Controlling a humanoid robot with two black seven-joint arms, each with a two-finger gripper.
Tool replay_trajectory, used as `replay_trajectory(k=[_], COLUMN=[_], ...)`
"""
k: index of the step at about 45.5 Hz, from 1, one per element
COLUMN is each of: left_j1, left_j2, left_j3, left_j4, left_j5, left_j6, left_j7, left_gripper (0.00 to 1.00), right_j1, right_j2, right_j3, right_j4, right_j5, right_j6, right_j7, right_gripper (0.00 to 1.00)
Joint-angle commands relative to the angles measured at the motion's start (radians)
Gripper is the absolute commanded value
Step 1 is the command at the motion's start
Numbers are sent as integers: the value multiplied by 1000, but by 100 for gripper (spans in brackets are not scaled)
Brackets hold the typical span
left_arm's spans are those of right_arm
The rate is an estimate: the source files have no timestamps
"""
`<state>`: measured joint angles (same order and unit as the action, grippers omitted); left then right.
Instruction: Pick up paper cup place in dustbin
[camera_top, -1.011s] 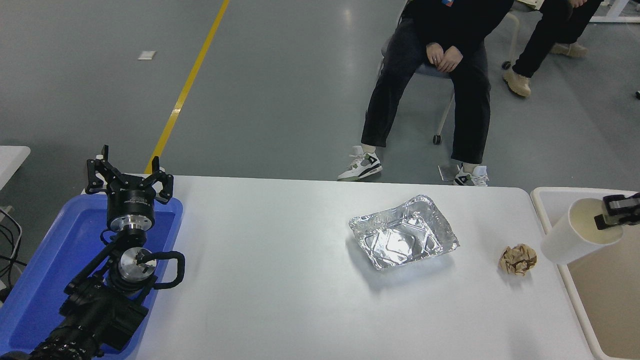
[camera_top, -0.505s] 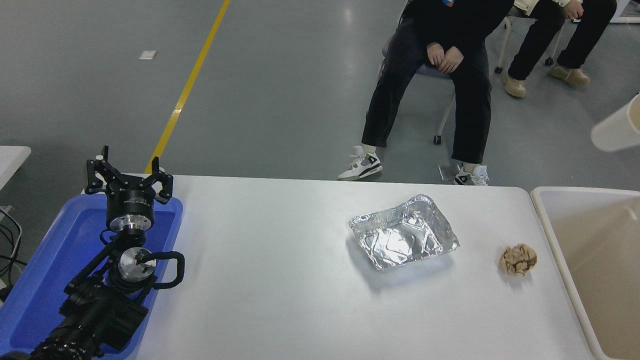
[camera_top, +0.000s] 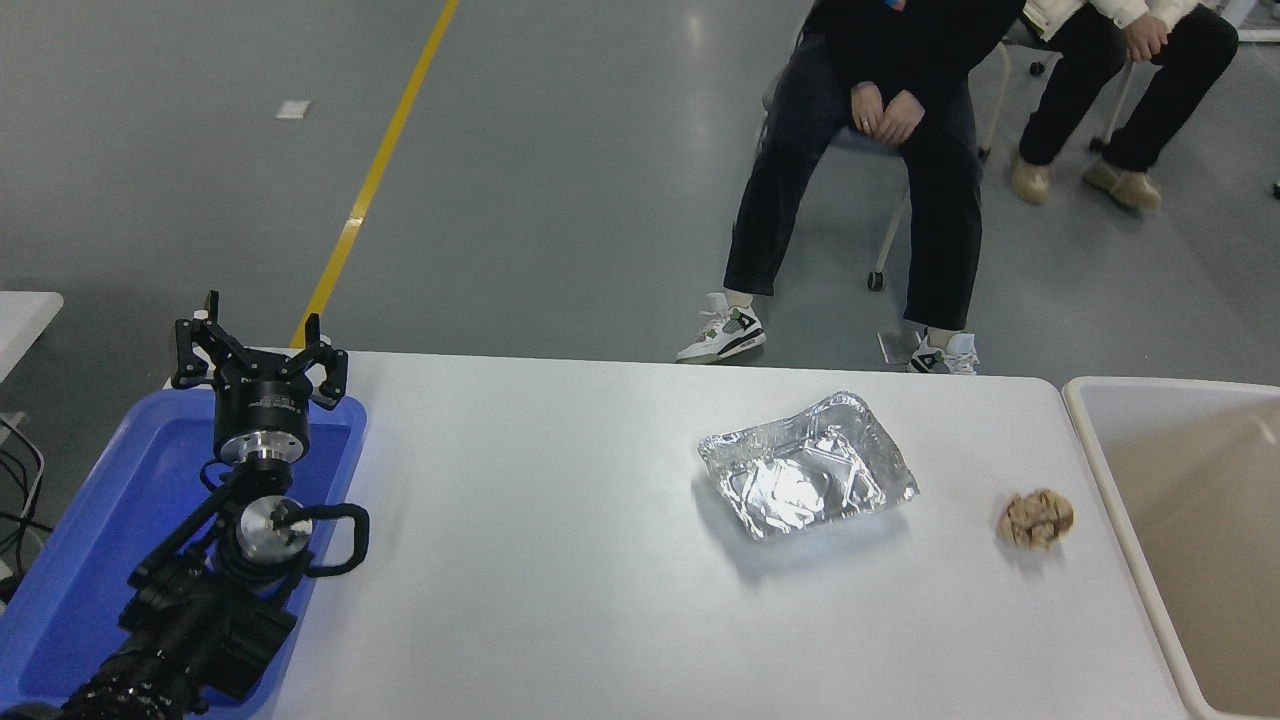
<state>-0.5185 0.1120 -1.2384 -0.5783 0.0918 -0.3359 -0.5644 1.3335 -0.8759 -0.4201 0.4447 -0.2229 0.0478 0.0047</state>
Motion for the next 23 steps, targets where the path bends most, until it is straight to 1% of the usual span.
replay_trajectory(k=[1,5,13,23], left_j1=[0,0,0,0], left_j2=[0,0,0,0], left_j3=[0,-1,0,0], left_j4=[0,0,0,0], left_j5=[0,0,-1,-1], left_j6=[0,0,0,0], left_j7=[0,0,0,0], left_gripper=[99,99,99,99], right_j1=[-346,-398,-517,-649], right_j2=[222,271,328,403], right_j3=[349,392,514,578], right_j4=[-405,-426,-428,-426], right_j5=[97,99,100,108], right_j6=[-23,-39,-68,-118], right_j7=[0,0,-2,0], right_gripper=[0,0,0,0])
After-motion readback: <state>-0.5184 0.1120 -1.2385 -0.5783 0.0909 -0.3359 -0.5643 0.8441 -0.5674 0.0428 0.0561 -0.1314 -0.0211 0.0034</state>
